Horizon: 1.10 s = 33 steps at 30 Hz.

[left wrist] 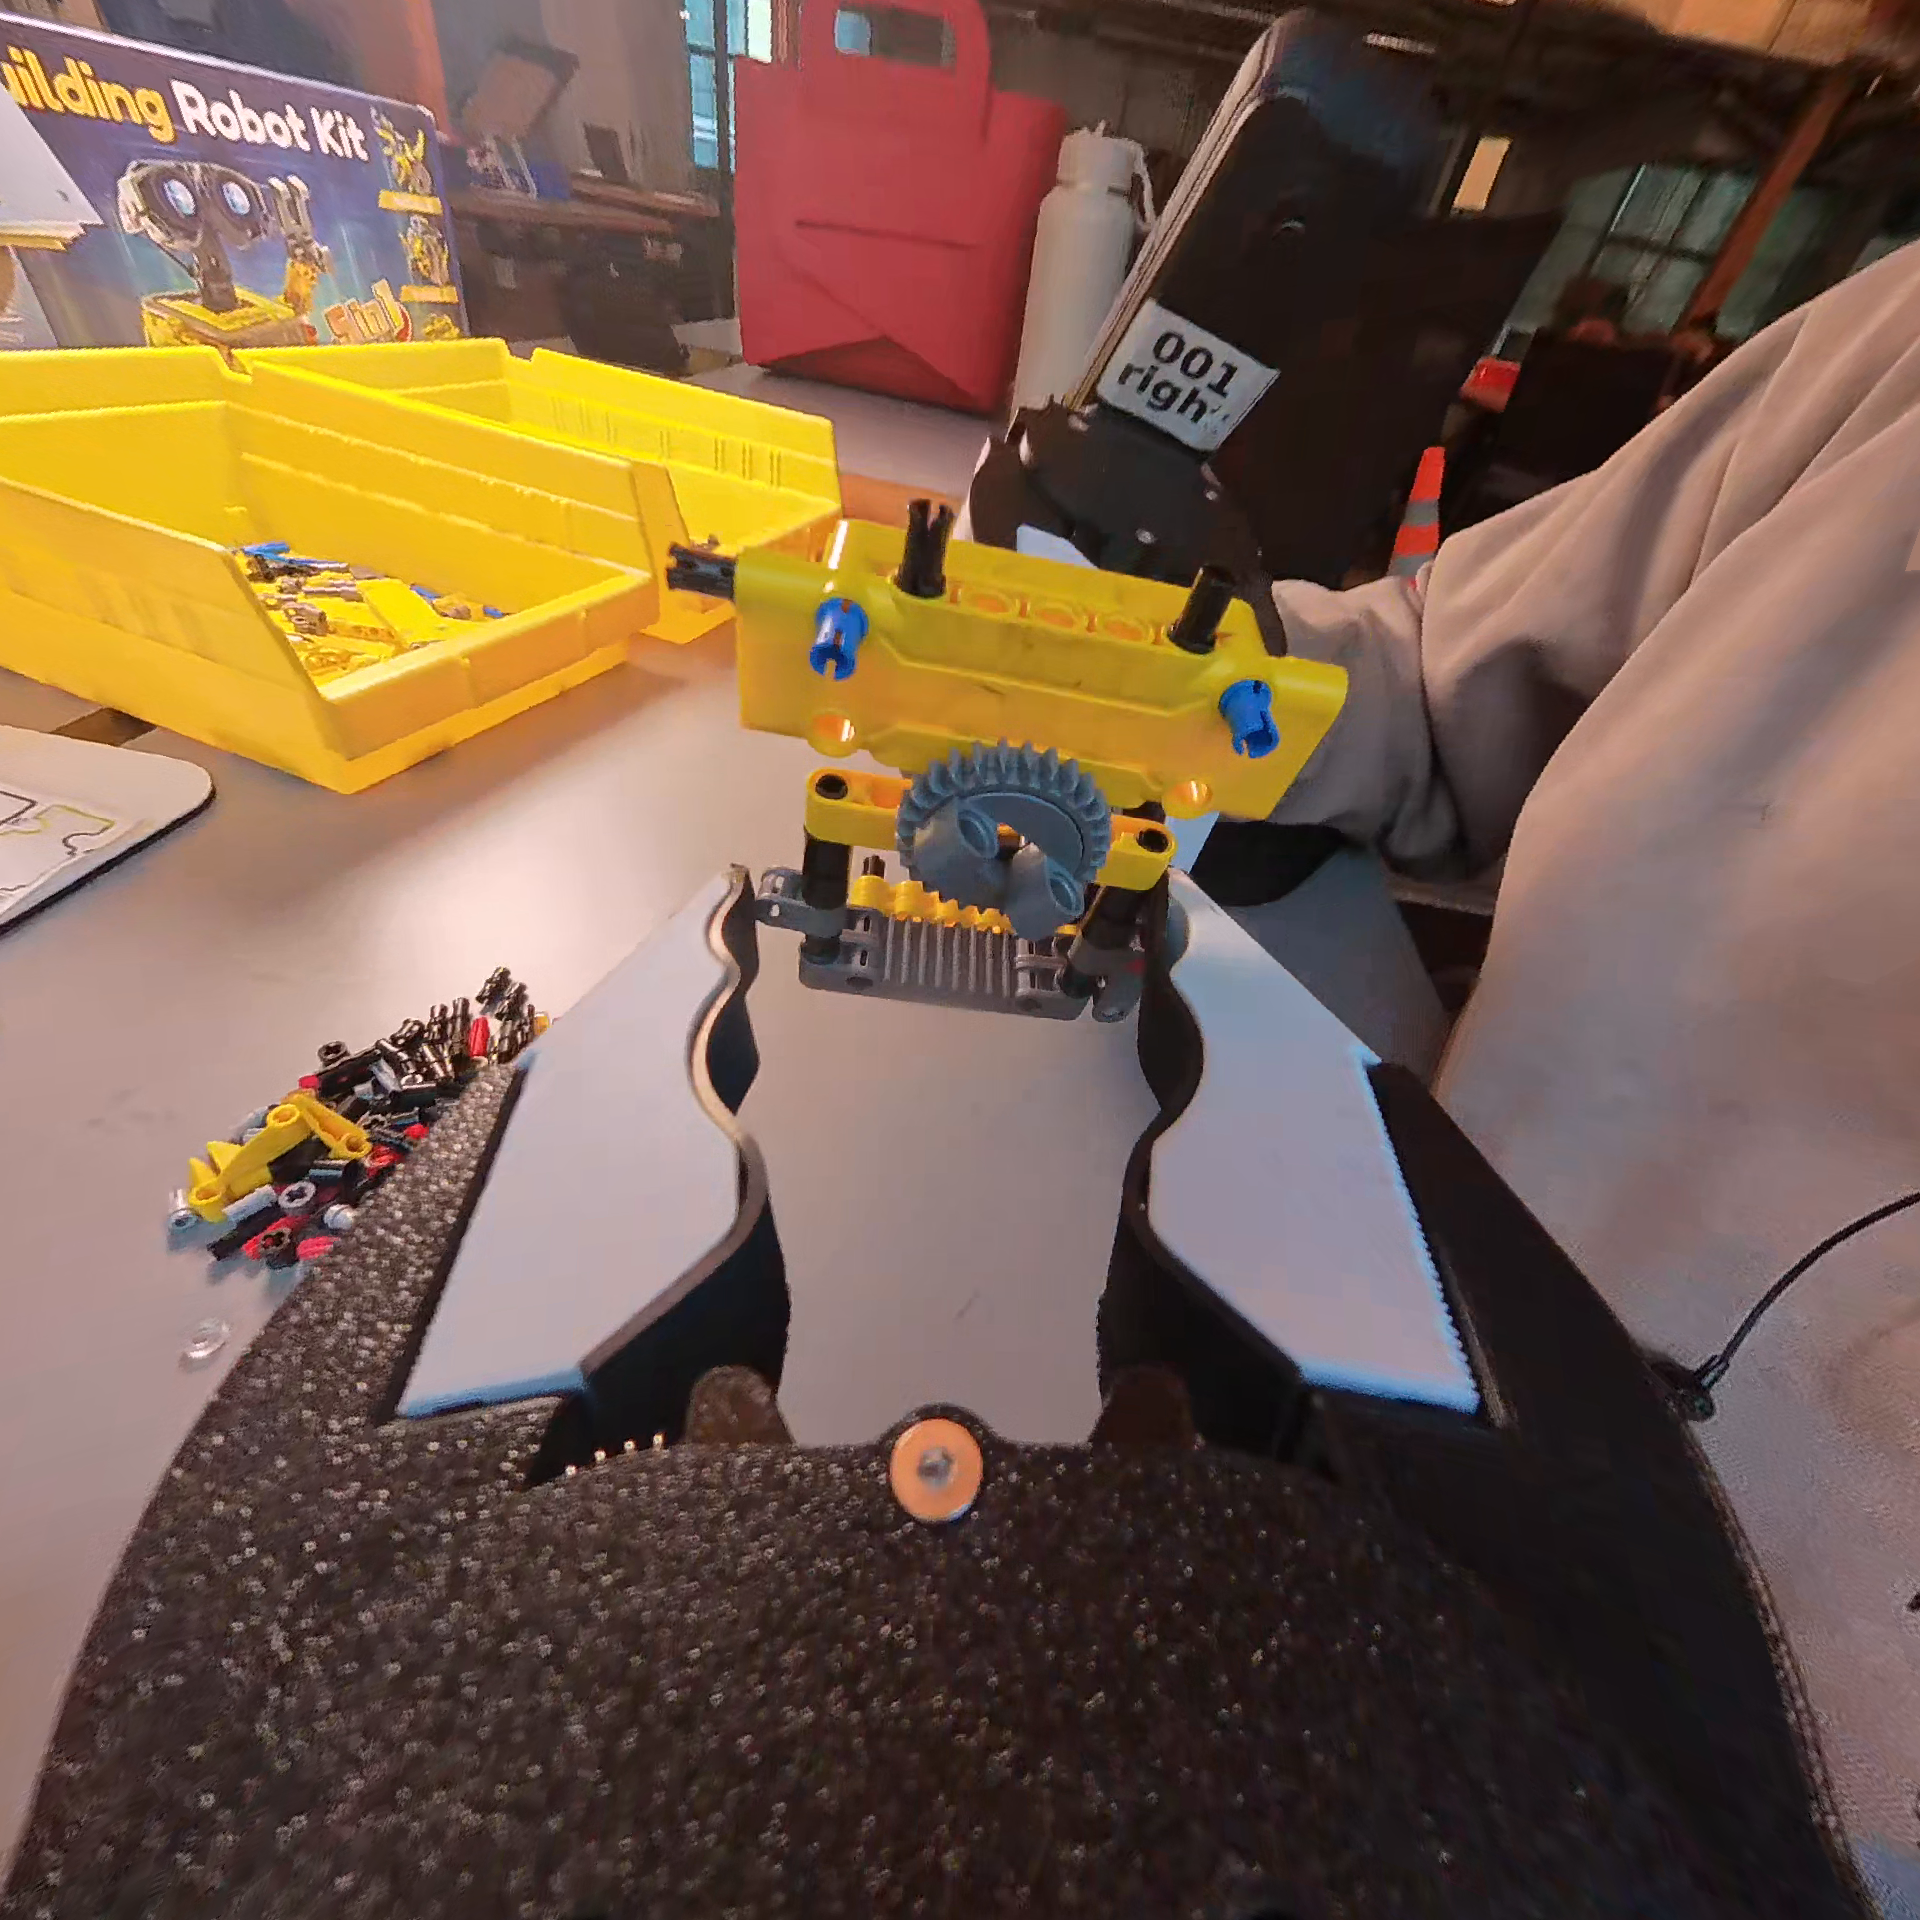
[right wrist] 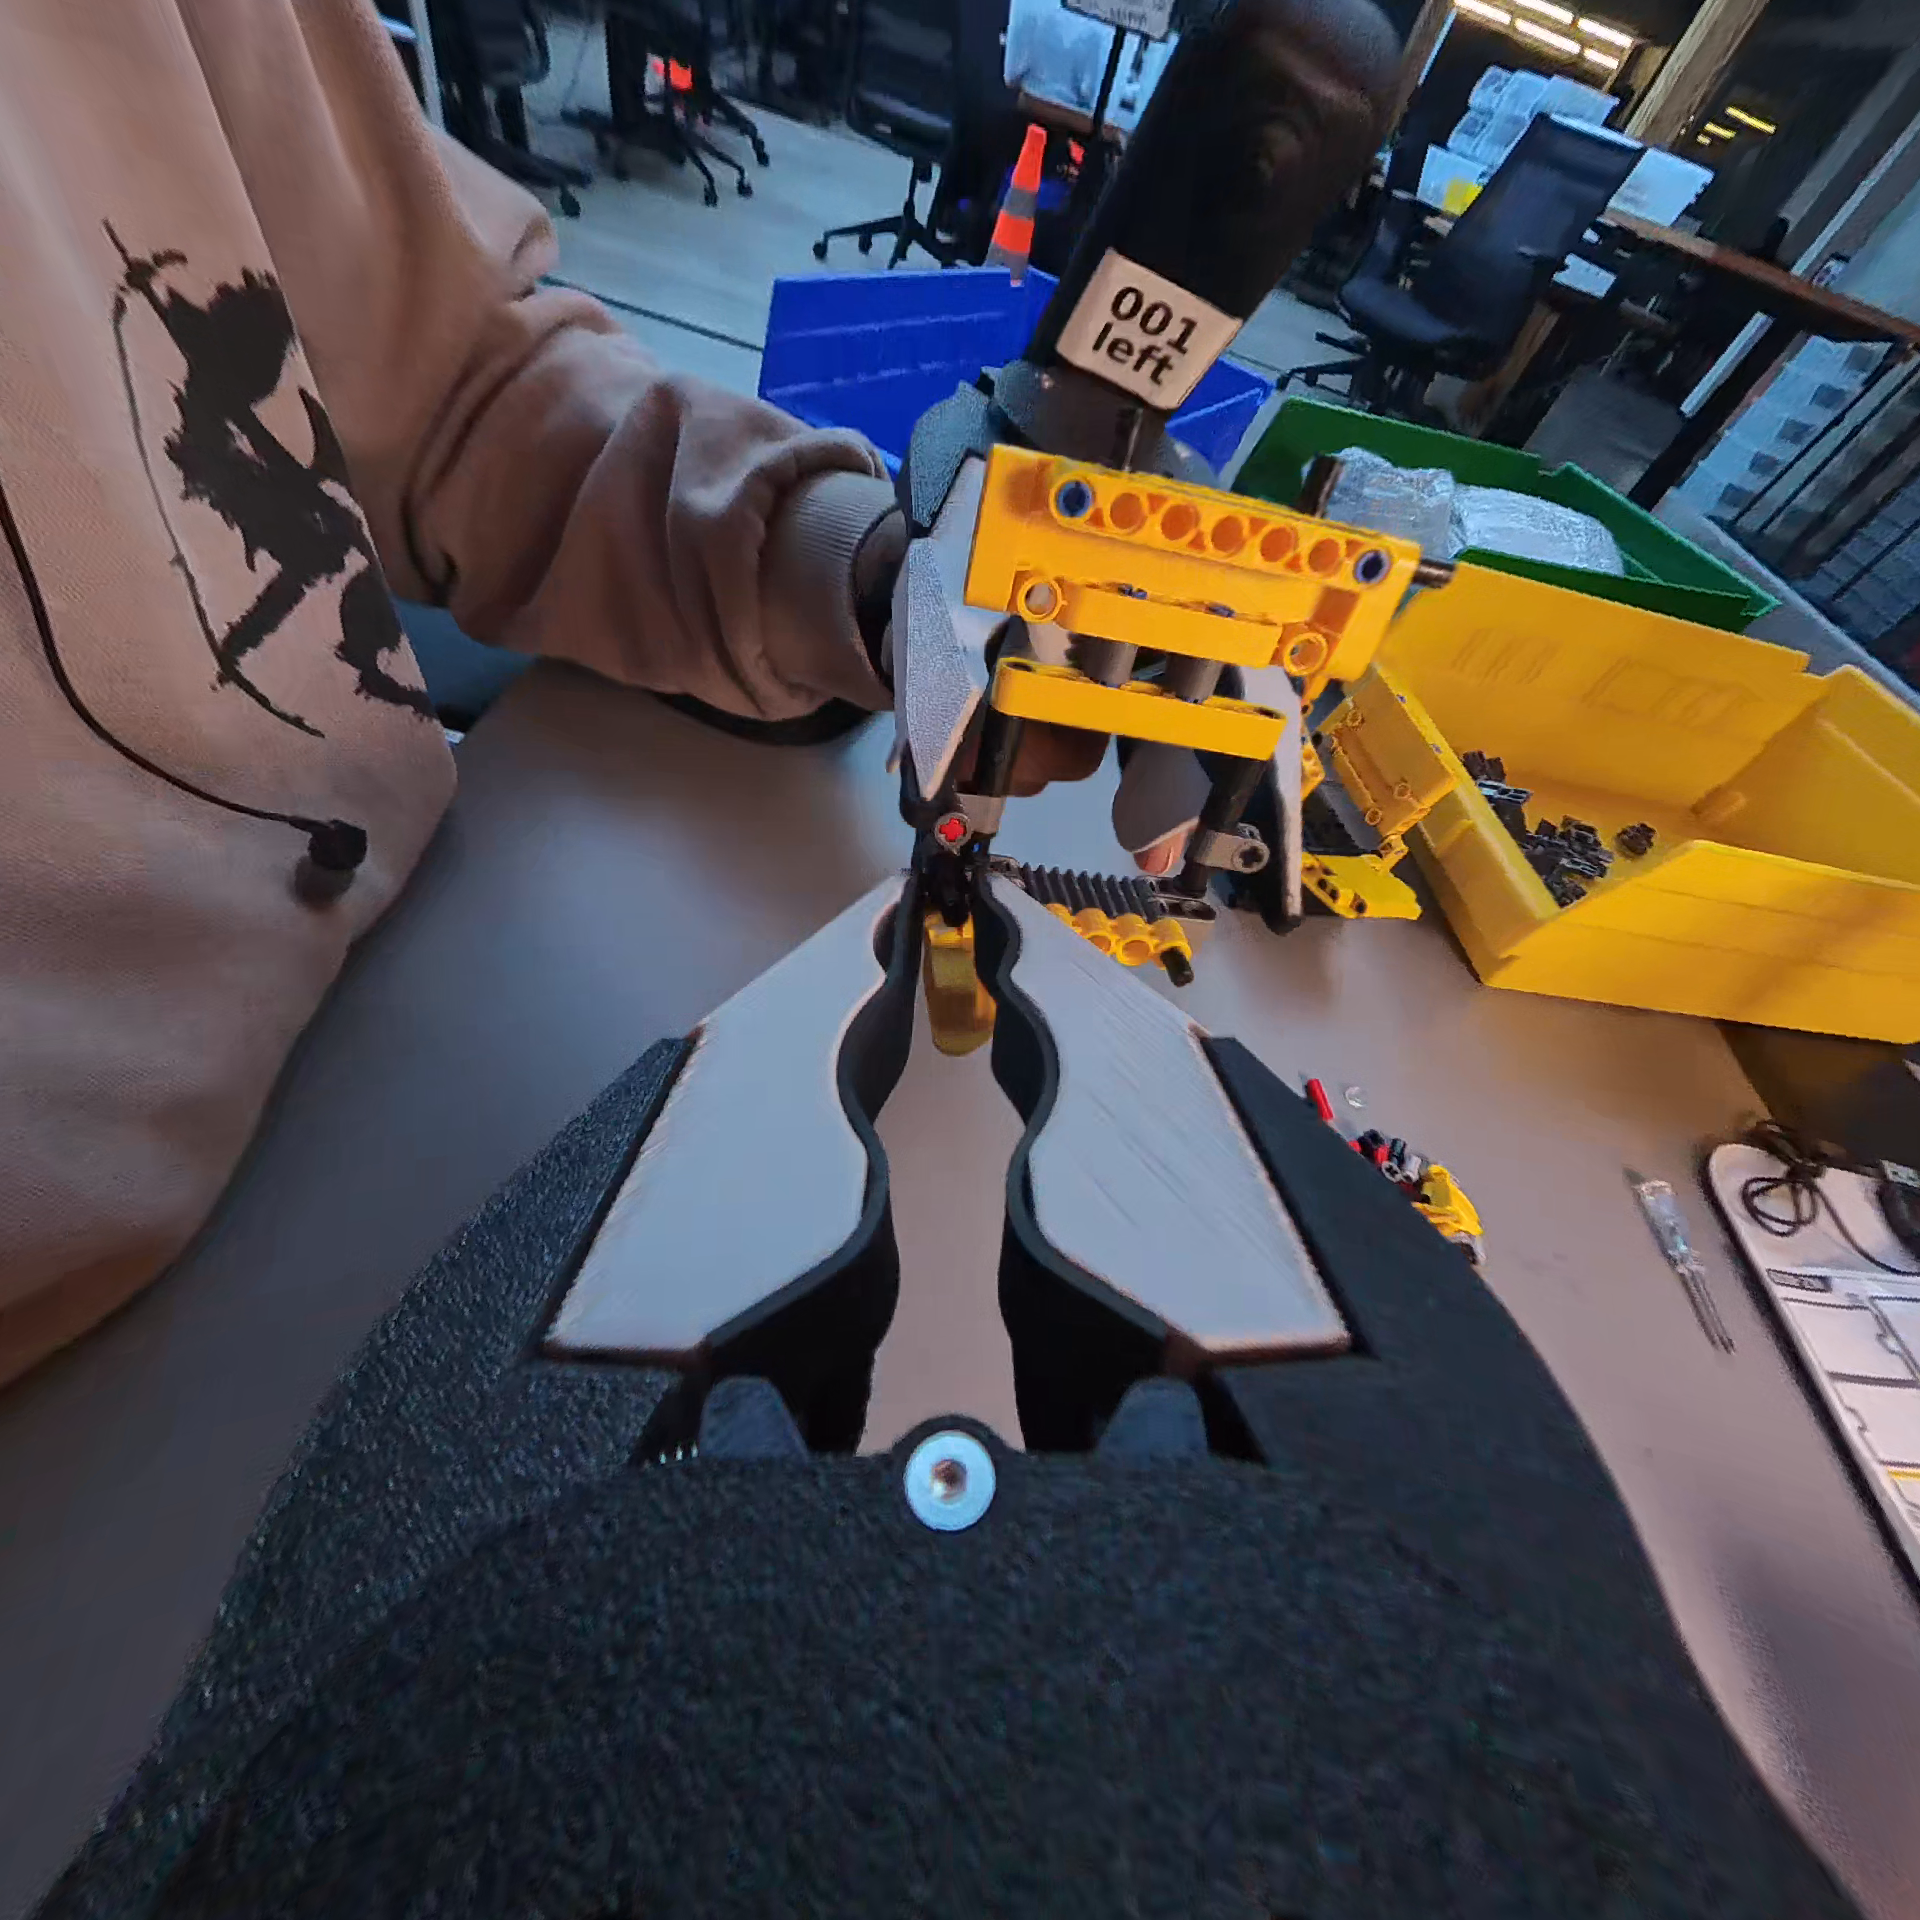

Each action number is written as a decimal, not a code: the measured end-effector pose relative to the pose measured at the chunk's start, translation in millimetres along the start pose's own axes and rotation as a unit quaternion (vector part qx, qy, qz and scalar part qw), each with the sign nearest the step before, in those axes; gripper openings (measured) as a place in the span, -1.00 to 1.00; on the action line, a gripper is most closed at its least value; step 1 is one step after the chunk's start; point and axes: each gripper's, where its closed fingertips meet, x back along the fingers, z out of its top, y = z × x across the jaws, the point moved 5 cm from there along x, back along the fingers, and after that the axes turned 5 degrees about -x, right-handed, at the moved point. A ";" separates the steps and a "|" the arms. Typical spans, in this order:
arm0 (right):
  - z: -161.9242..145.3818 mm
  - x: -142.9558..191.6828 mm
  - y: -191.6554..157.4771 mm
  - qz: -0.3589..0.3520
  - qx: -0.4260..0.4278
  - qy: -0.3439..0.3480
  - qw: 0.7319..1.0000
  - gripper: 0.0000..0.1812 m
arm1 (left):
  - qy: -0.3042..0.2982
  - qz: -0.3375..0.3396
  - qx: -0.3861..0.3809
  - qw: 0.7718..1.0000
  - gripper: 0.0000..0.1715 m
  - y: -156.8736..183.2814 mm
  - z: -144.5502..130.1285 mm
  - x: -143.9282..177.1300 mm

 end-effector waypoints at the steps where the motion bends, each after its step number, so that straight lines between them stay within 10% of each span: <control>1: -1.6 -1.5 -1.5 -0.004 0.010 -0.008 1.000 -0.91 | -0.007 0.001 -0.005 1.000 -0.14 0.3 -1.6 -0.8; 12: -11.4 -6.1 -6.1 -0.007 0.059 -0.040 0.997 -0.93 | -0.057 -0.008 -0.023 0.998 -0.22 -2.8 -10.2 4.5; 14: -14.9 2.3 -3.4 0.005 0.051 -0.043 0.998 -0.93 | -0.029 0.035 -0.044 0.998 -0.85 -16.3 -4.6 22.2; 25: -14.2 4.3 0.0 0.027 -0.009 0.003 1.000 -0.93 | -0.006 -0.020 0.010 1.000 -0.81 -9.2 -6.3 27.2; 33: -12.6 1.3 -17.8 0.118 -0.053 0.025 0.991 -0.93 | 0.006 -0.128 0.036 0.991 -0.33 14.9 -16.0 10.1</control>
